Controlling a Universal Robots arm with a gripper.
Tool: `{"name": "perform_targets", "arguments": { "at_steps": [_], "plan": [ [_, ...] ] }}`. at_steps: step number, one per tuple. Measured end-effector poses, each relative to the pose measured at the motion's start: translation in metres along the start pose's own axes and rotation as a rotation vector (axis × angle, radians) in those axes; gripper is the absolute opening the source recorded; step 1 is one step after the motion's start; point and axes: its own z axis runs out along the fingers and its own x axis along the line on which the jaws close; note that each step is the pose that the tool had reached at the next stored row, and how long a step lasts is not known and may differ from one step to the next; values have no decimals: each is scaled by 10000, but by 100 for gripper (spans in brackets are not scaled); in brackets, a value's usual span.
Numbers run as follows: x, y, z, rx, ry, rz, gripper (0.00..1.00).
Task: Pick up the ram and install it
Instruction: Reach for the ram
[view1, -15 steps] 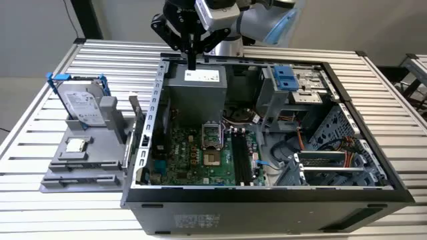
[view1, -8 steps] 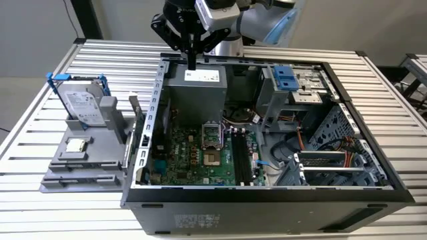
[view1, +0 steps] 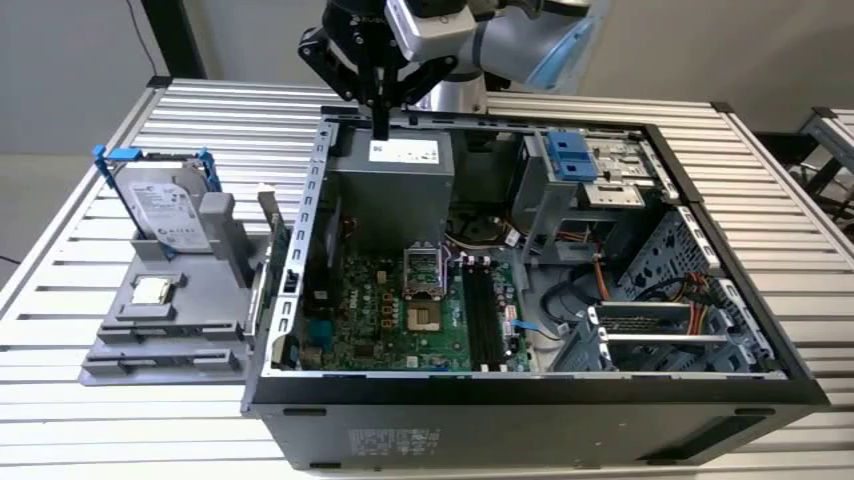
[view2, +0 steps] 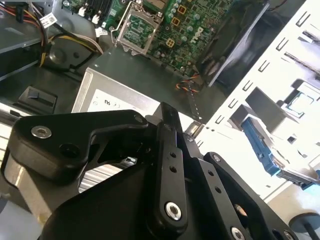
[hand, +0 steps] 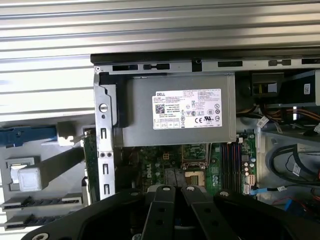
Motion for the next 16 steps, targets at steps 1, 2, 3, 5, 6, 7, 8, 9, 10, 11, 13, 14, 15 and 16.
{"name": "perform_targets", "arguments": {
  "at_steps": [1, 2, 3, 5, 6, 7, 8, 9, 10, 11, 13, 14, 15, 16],
  "plan": [
    [25, -2, 0, 0, 0, 0, 0],
    [55, -4, -1, -1, 0, 0, 0],
    [90, -6, -1, -1, 0, 1, 0],
    [154, -11, -2, -2, -1, 1, 0],
    [186, -13, -3, -2, -1, 0, 0],
    [214, -15, -4, -2, -1, 0, 0],
    [241, -17, -5, -1, -1, 1, 0],
    [265, -19, -5, -1, -1, 1, 0],
    [288, -20, -5, -2, -1, 1, 0],
    [310, -22, -6, -1, -1, 1, 0],
    [351, -25, -7, -2, -1, 0, 0],
    [370, -26, -8, -1, 0, 1, 0],
    [388, -27, -8, -1, 0, 1, 0],
    [405, -28, -9, -1, 0, 1, 0]
  ]
}}
